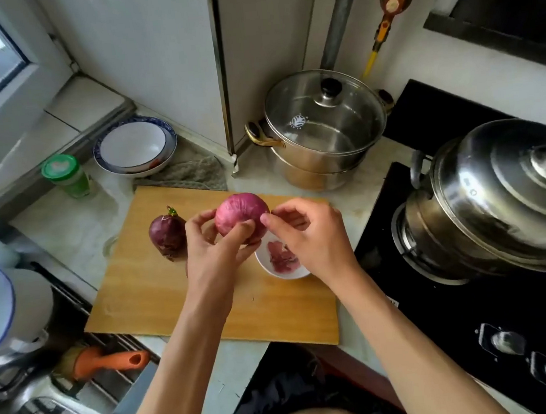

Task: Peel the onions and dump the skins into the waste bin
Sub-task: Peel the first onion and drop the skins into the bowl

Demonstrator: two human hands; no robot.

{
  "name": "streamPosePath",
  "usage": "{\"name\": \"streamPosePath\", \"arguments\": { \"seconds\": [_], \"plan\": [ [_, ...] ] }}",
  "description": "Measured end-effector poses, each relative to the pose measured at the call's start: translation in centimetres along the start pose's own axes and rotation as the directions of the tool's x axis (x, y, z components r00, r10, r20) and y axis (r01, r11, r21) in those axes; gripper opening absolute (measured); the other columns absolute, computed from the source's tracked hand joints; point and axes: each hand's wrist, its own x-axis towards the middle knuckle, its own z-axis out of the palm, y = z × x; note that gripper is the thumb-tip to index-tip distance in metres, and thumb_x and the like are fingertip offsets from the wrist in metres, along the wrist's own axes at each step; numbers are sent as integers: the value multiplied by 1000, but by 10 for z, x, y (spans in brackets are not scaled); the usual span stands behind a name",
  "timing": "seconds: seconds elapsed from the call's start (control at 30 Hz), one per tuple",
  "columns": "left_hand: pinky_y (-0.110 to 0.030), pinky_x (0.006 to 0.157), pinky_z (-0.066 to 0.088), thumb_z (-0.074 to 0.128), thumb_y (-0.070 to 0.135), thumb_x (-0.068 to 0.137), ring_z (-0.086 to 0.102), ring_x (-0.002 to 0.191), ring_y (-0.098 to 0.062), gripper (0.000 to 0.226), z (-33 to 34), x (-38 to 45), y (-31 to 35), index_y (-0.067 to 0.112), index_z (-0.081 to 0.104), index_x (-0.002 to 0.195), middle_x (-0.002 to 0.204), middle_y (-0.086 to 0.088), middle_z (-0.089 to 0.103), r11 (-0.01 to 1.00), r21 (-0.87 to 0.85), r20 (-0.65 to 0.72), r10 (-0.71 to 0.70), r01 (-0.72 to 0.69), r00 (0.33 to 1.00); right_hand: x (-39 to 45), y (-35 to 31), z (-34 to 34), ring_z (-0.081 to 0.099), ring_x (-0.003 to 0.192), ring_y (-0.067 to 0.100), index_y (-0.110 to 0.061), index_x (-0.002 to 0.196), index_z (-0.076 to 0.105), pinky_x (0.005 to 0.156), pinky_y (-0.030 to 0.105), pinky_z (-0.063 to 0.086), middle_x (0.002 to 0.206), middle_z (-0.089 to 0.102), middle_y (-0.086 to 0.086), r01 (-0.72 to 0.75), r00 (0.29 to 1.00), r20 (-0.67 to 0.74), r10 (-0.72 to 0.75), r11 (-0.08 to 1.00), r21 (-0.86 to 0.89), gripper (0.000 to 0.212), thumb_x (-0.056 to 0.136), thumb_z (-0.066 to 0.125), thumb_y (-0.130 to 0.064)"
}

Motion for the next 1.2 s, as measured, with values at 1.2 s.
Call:
{"name": "streamPosePath", "arguments": {
  "seconds": [1.2],
  "plan": [
    [-38,76,64,66,9,79,59,128,-46,61,-26,-12,-9,-1,49,137,107,-18,65,875,-379,182,-249,302,951,-21,23,-5,65,58,9,-6,70,70,58,23,49,59,69,-3,-358,930,-38,365,924,132,37,78,81,-40]
  ]
}}
